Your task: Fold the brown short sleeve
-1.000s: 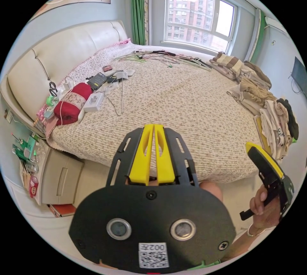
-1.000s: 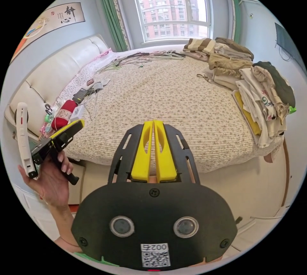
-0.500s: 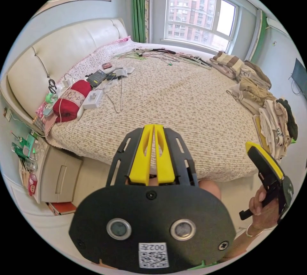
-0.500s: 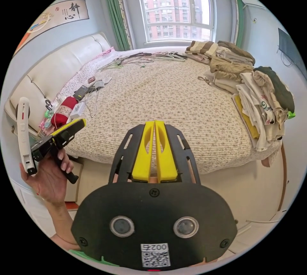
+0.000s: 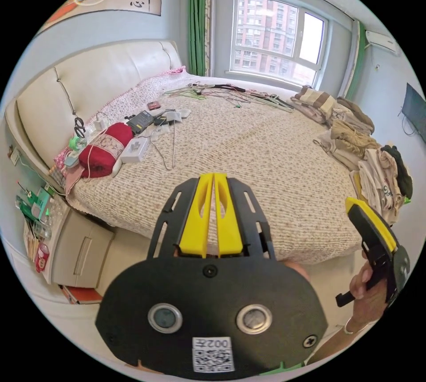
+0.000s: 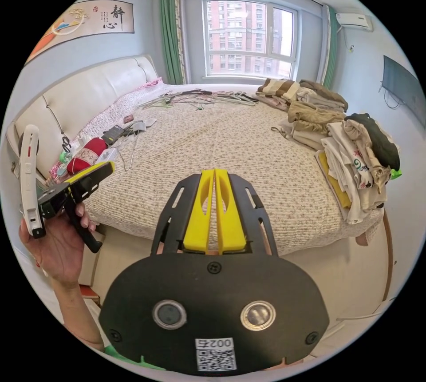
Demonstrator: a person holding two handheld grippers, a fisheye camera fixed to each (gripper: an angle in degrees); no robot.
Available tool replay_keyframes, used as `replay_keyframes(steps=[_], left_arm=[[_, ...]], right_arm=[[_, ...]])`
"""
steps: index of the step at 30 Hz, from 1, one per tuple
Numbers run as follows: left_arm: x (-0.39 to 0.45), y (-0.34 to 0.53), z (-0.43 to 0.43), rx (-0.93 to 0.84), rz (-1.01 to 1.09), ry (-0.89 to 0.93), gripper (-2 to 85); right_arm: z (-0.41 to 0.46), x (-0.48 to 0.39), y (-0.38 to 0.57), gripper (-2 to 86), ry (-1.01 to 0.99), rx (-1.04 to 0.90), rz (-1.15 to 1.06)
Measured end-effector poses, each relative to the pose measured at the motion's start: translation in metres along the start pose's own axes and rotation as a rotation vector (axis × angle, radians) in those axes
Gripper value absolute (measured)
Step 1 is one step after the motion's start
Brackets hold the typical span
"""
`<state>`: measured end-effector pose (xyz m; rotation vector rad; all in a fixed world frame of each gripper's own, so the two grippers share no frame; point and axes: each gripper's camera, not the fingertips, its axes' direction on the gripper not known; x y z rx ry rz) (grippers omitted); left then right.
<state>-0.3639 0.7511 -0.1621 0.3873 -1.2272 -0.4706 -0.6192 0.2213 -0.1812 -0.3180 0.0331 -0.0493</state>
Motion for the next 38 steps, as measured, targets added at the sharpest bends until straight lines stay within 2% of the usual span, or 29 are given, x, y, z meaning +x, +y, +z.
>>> replay_keyframes(steps=[13, 30, 34, 38], left_arm=[[0.003, -0.004, -0.011, -0.018, 0.02, 0.004, -1.0], [0.02, -0.016, -0.055, 0.078, 0.043, 0.011, -1.0], [0.022, -0.02, -0.063, 0.037, 0.017, 0.021, -1.0], [0.029, -0.026, -0.074, -0.021, -0.008, 0.002, -1.0]], right_arm=[[-0.01, -0.01, -0.002, -0.3, -0.02, -0.016, -0.017], [-0.024, -0.03, 0.003, -0.9, 0.059, 0.025, -0.027], [-0.027, -0.031, 0.001, -0.9, 0.074, -0.042, 0.031], [-0.037, -0.043, 0.005, -1.0, 0.091, -0.04, -0.012]])
